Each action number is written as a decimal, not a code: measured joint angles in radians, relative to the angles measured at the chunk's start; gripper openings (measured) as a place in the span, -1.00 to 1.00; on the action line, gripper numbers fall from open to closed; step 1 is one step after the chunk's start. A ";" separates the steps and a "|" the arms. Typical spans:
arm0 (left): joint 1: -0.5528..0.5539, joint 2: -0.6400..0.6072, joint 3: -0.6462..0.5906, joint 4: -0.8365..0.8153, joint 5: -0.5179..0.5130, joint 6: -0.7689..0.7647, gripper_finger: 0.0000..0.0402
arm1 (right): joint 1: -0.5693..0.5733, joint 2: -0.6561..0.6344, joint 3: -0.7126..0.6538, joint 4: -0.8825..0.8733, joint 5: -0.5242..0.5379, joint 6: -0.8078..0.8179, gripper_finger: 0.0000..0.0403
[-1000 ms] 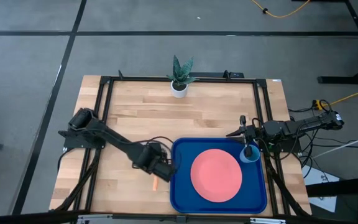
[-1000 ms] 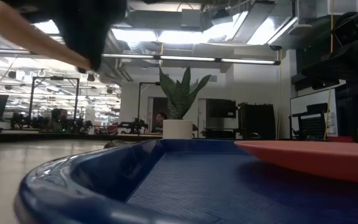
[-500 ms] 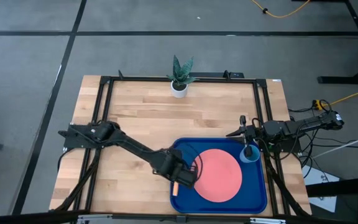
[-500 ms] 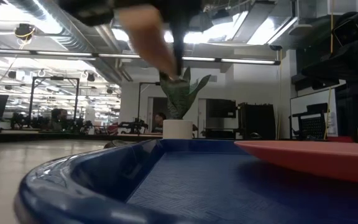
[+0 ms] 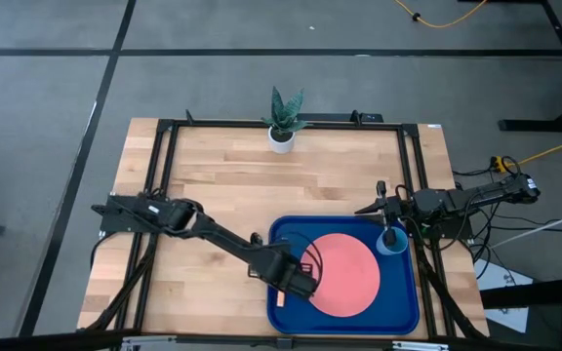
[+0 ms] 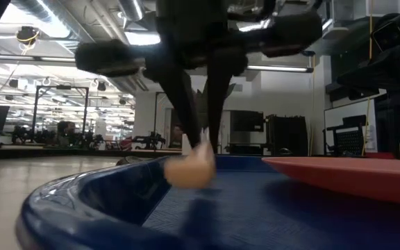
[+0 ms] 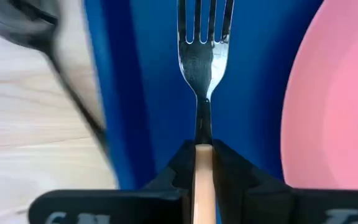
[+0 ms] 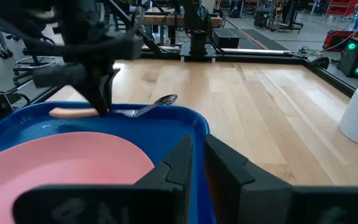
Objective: Pick and place plate/cup/fork/spoon on tray
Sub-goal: Put the fork on the tray, positioned to the left of the pink plate, then put the spoon on the tray, then put the spoon on the tray right in between the fork and the pink plate
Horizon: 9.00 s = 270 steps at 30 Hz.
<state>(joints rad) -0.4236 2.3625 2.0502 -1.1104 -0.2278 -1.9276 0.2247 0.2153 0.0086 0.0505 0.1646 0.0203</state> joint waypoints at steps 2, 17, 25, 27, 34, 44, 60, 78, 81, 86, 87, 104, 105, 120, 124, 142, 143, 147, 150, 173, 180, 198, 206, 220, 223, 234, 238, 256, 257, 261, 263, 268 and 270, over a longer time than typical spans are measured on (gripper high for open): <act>0.000 0.010 -0.001 -0.002 0.001 -0.002 -0.87 | 0.000 0.000 0.000 0.000 0.000 0.000 -0.78; 0.003 0.024 -0.001 0.024 0.009 -0.028 -0.63 | 0.000 0.000 0.000 0.000 0.000 0.000 -0.78; 0.003 0.012 -0.001 0.015 0.023 -0.029 -0.64 | 0.000 0.000 0.000 0.000 0.000 0.000 -0.78; 0.002 -0.013 -0.001 -0.032 0.020 -0.029 -0.64 | 0.000 0.000 0.000 0.000 0.000 0.000 -0.78; 0.003 -0.057 -0.002 -0.197 0.002 -0.066 -0.64 | 0.000 0.000 0.000 0.000 0.000 0.000 -0.78; 0.006 -0.058 -0.001 -0.292 -0.062 -0.104 -0.64 | 0.000 0.000 0.000 0.000 0.000 0.000 -0.78; 0.043 -0.057 -0.172 -0.200 0.097 -0.203 -0.63 | 0.000 0.000 0.000 0.000 0.000 0.000 -0.78; 0.075 -0.061 -0.221 -0.196 0.154 -0.188 -0.63 | 0.000 0.000 0.000 0.000 0.000 0.000 -0.78; 0.070 -0.060 -0.221 -0.220 0.156 -0.191 -0.63 | 0.000 0.000 0.000 0.000 0.000 0.000 -0.78; 0.064 -0.101 -0.220 -0.235 0.098 -0.214 -0.63 | 0.000 0.000 0.000 0.000 0.000 0.000 -0.78; 0.064 -0.111 -0.220 -0.243 0.090 -0.214 -0.63 | 0.000 0.000 0.000 0.000 0.000 0.000 -0.78; 0.064 -0.122 -0.274 -0.163 0.077 -0.210 -0.63 | 0.000 0.000 0.000 0.000 0.000 0.000 -0.78; 0.063 -0.122 -0.285 -0.151 0.072 -0.211 -0.63 | 0.000 0.000 0.000 0.000 0.000 0.000 -0.78; 0.066 -0.132 -0.387 -0.022 0.123 -0.166 -0.80 | 0.000 0.000 0.000 0.000 0.000 0.000 -0.78; 0.066 -0.130 -0.387 -0.027 0.129 -0.164 -0.95 | 0.000 0.000 0.000 0.000 0.000 0.000 -0.78; 0.011 -0.155 -0.048 -0.152 -0.034 -0.214 -0.99 | 0.000 0.000 0.000 0.000 0.000 0.000 -0.78; 0.006 -0.151 -0.048 -0.116 -0.059 -0.215 -0.99 | 0.000 0.000 0.000 0.000 0.000 0.000 -0.78; -0.002 -0.121 -0.049 -0.021 -0.104 -0.214 -1.00 | 0.000 0.000 0.000 0.000 0.000 0.000 -0.78; -0.001 -0.093 -0.049 0.021 -0.098 -0.212 -1.00 | 0.000 0.000 0.000 0.000 0.000 0.000 -0.78; 0.011 0.025 -0.049 0.217 -0.033 -0.148 -1.00 | 0.000 0.000 0.000 -0.001 -0.007 0.000 -0.78; 0.010 0.039 -0.048 0.235 -0.025 -0.147 -0.93 | 0.000 -0.002 0.000 0.000 -0.008 0.000 -0.78; 0.011 0.034 -0.048 0.226 -0.016 -0.106 -0.85 | 0.000 0.000 0.000 -0.001 -0.008 0.000 -0.78; 0.011 0.034 -0.048 0.226 -0.016 -0.104 -0.86 | 0.000 0.000 0.000 -0.001 -0.008 0.000 -0.78; 0.016 0.032 -0.048 0.236 0.040 -0.110 -0.86 | 0.000 0.000 0.000 -0.001 -0.008 0.000 -0.78; 0.021 0.032 -0.048 0.237 0.044 -0.107 -0.86 | 0.000 0.000 0.000 -0.001 -0.008 0.000 -0.78; 0.037 0.031 -0.048 0.239 0.081 -0.064 -0.86 | 0.000 0.000 0.000 -0.001 -0.008 0.000 -0.78; 0.037 0.031 -0.048 0.234 0.070 -0.058 -0.86 | 0.000 0.000 0.000 -0.001 -0.008 0.000 -0.78; 0.035 0.031 -0.048 0.213 0.035 -0.052 -0.86 | 0.000 0.000 0.000 -0.001 -0.008 0.000 -0.78; 0.035 0.031 -0.048 0.213 0.035 -0.052 -0.86 | 0.000 0.000 0.000 -0.001 -0.008 0.000 -0.78; 0.035 0.031 -0.045 0.210 0.032 -0.054 -0.84 | 0.000 0.000 0.000 -0.001 -0.008 0.000 -0.78; 0.035 0.031 -0.045 0.210 0.030 -0.052 -0.79 | 0.000 0.000 0.000 -0.001 -0.008 0.000 -0.78; 0.035 0.031 -0.043 0.200 0.028 -0.055 -0.61 | 0.000 0.000 0.000 -0.001 -0.008 0.000 -0.78; 0.035 0.031 -0.043 0.200 0.028 -0.055 -0.57 | 0.000 0.000 0.000 -0.001 -0.008 0.000 -0.78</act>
<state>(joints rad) -0.3889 2.3932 2.0071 -0.9104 -0.1997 -1.9826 0.2249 0.2153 0.0086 0.0496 0.1567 0.0200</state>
